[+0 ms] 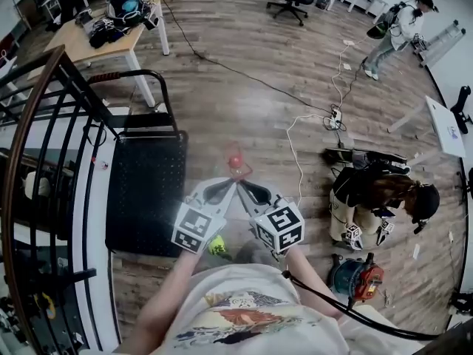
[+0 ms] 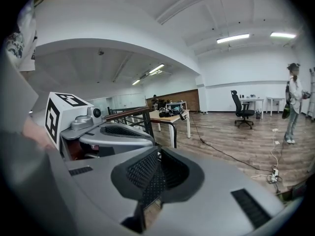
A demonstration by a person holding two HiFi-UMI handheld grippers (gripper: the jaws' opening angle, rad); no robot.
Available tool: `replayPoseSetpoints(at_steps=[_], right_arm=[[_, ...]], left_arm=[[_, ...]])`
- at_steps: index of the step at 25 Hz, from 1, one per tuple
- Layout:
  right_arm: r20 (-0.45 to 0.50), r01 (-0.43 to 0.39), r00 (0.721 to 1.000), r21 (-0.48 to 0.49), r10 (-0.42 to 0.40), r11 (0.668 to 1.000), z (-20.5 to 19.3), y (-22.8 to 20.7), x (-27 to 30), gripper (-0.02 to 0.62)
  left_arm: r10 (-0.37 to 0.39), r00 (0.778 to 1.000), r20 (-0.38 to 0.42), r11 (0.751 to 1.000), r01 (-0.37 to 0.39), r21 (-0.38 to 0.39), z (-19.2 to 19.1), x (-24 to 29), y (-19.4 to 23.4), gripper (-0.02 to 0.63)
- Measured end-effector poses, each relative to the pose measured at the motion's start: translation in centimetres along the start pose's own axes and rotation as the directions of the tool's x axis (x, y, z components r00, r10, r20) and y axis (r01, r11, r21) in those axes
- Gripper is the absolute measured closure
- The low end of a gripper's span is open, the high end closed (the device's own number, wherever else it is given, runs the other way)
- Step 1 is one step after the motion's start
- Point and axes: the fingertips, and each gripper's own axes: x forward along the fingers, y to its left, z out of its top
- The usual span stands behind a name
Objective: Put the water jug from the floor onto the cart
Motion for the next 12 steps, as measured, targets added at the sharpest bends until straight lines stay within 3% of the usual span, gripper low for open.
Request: replayPoseSetpoints(at_steps=[5,12], right_arm=[[-0.044,0.012,0.999,-0.048,-0.014,0.999,-1.1,-0.7,1.8,0.565],[-0.102,-0.031,0.995,-0.092,0.021,0.995,-1.6,-3.3,5.9,0.565]], left_arm=[[-0.006,1.0,-0.027,1.0,0.006,0.002,-1.7,0.9,1.3,0.591],[0.034,0.996,-0.08,0.999,-0.036,-0.027,-3.1,3.5,4.8,0.591]])
